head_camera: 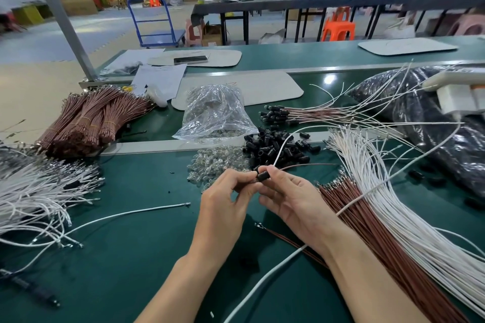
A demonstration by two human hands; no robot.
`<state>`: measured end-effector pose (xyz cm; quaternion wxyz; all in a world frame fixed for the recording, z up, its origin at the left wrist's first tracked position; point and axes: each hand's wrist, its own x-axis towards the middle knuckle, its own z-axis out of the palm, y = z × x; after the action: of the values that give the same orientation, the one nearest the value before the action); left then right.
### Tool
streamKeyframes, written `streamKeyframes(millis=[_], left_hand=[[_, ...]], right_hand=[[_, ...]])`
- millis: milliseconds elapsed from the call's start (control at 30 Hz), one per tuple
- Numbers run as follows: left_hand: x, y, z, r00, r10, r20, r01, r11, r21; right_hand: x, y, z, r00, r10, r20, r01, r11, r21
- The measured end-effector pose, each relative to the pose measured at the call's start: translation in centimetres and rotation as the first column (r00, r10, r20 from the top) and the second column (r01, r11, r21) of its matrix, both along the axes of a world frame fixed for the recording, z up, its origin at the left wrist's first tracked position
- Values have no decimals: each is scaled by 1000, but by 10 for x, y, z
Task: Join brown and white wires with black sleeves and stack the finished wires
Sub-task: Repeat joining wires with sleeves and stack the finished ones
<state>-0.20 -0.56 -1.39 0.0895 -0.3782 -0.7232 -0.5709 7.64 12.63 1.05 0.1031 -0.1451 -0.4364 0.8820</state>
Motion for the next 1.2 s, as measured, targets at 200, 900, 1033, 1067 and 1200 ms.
streamKeyframes(millis=[200, 900, 1033, 1067, 1200], left_hand=[[-1, -1, 0, 999, -11, 36, 11, 1000, 23], [2, 3, 2, 983, 180, -41, -182, 905, -384], [1, 3, 3, 981, 195, -23, -187, 894, -407], [1, 3, 3, 981, 193, -17, -183, 893, -410], [3, 3, 4, 983, 182, 14, -160, 900, -406]], right_hand=[[2, 0, -1, 1000, 9, 2, -9, 1000, 5], [-3, -13, -1, 965, -261, -28, 250, 879, 406], [-5, -13, -4, 958, -283, -47, 279, 878, 389], [-5, -13, -5, 954, -294, -55, 292, 874, 387], [-7, -15, -5, 945, -318, -74, 320, 862, 393]])
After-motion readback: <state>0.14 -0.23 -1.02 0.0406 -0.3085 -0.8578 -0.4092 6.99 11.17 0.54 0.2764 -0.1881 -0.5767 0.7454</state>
